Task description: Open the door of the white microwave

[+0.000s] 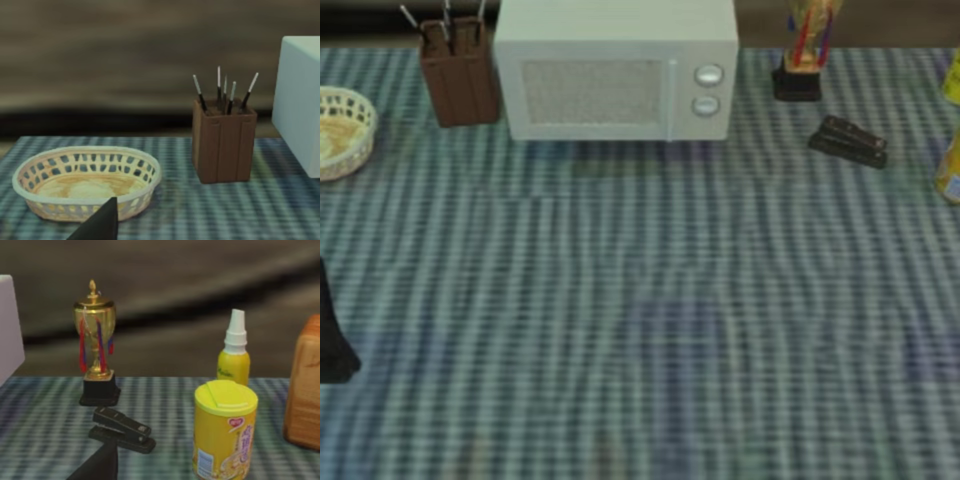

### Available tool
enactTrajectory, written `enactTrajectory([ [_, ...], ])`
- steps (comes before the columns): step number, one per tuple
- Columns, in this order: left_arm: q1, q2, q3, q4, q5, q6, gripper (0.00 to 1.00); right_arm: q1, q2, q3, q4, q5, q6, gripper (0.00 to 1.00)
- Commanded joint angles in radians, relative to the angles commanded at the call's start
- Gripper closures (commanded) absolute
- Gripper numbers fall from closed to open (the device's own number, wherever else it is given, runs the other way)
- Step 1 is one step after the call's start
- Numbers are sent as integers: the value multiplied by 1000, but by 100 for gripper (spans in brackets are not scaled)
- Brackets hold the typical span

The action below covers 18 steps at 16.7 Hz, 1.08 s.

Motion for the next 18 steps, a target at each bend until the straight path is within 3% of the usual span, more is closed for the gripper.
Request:
enactTrajectory([
  [4,-18,31,30,1,-14,-8,0,0,0,0,0,0,0,0],
  [7,-82,157,148,4,-70,-41,0,0,0,0,0,0,0,0],
  [11,-215,474,390,4,-190,-109,0,0,0,0,0,0,0,0],
  [18,-495,1257,879,-17,-443,-245,0,0,0,0,0,0,0,0],
])
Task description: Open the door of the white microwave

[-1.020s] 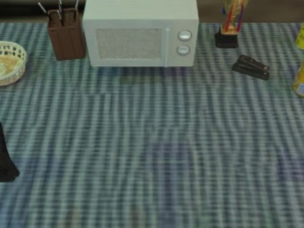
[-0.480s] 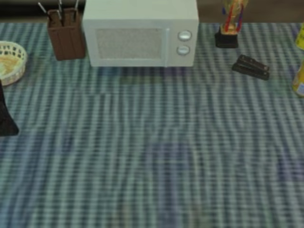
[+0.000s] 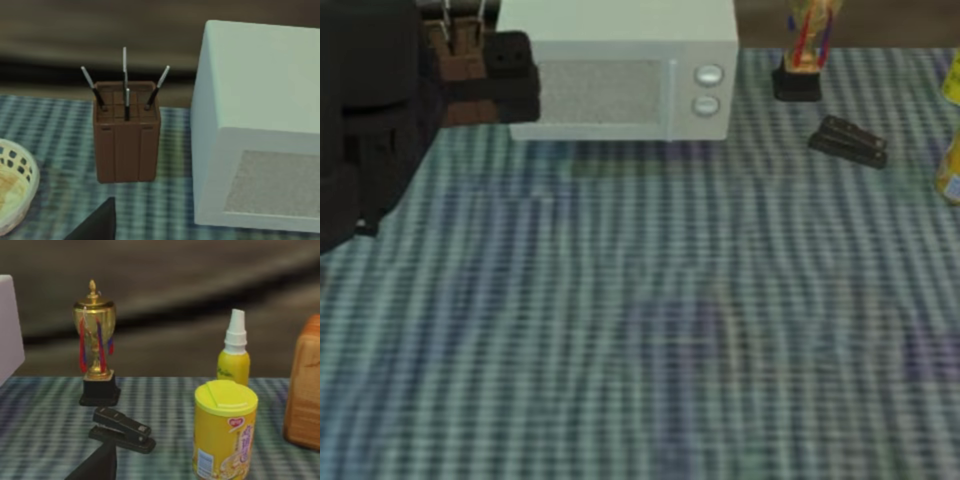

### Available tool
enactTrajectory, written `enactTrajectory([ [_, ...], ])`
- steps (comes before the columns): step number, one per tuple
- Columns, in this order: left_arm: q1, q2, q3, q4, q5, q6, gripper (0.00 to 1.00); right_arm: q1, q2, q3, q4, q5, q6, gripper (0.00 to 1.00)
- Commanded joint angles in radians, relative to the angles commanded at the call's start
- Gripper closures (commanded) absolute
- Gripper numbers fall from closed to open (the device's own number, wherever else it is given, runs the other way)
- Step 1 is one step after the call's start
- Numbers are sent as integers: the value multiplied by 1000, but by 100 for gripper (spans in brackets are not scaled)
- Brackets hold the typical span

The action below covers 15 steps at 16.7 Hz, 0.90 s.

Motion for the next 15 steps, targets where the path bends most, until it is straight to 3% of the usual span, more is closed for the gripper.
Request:
enactTrajectory([
  [8,-247,616,443,-4,-220,-130,0,0,0,0,0,0,0,0],
  [11,-290,717,524,1,-258,-155,0,0,0,0,0,0,0,0],
  [15,-297,732,538,2,-264,-159,0,0,0,0,0,0,0,0],
])
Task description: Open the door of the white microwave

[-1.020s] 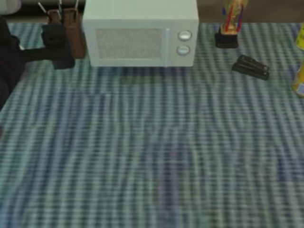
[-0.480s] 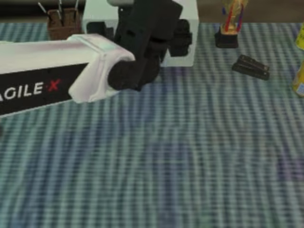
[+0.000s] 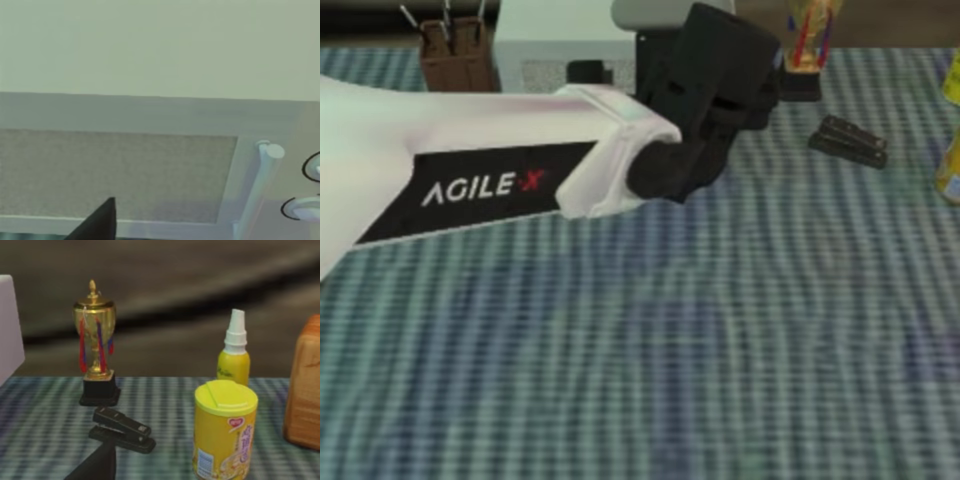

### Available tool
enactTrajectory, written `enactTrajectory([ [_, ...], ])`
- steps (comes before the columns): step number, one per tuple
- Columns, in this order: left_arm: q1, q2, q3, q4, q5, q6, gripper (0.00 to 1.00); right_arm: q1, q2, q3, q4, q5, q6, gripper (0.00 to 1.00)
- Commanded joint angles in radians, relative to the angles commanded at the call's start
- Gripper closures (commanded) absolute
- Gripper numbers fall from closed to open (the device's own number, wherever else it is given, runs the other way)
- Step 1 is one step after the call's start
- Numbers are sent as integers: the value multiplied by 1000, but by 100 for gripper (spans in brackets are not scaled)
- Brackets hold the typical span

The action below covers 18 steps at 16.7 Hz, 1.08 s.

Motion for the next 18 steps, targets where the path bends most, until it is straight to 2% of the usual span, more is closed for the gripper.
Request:
enactTrajectory([
  [4,11,14,13,6,9,7,0,0,0,0,0,0,0,0],
  [11,101,223,202,63,89,70,0,0,0,0,0,0,0,0],
  [15,108,235,213,66,95,74,0,0,0,0,0,0,0,0],
  [18,108,235,213,66,95,74,23,0,0,0,0,0,0,0],
])
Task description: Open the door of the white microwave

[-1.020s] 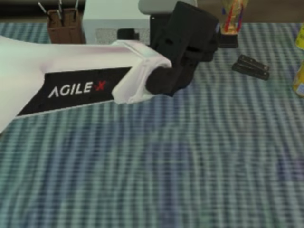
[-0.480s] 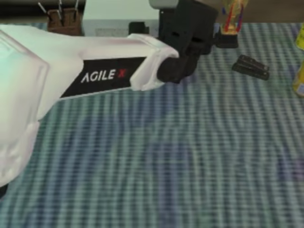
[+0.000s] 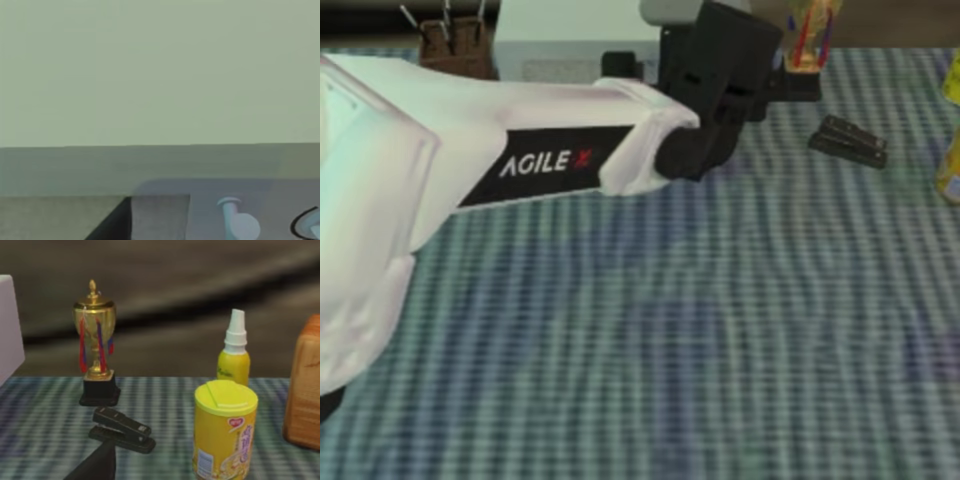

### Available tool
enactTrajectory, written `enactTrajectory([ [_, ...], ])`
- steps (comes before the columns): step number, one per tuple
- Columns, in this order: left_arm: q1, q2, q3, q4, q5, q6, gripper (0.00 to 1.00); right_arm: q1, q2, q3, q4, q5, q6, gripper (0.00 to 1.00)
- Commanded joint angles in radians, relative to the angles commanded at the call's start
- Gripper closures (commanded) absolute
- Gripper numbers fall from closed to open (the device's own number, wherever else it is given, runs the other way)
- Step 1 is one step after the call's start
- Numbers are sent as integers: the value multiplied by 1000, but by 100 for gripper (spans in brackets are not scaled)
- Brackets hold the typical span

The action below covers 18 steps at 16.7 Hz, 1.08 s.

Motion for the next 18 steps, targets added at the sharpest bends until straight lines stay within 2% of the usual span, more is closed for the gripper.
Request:
enactTrajectory([
  [10,0,0,0,0,0,0,98,0,0,0,0,0,0,0],
  [18,0,0,0,0,0,0,100,0,0,0,0,0,0,0],
])
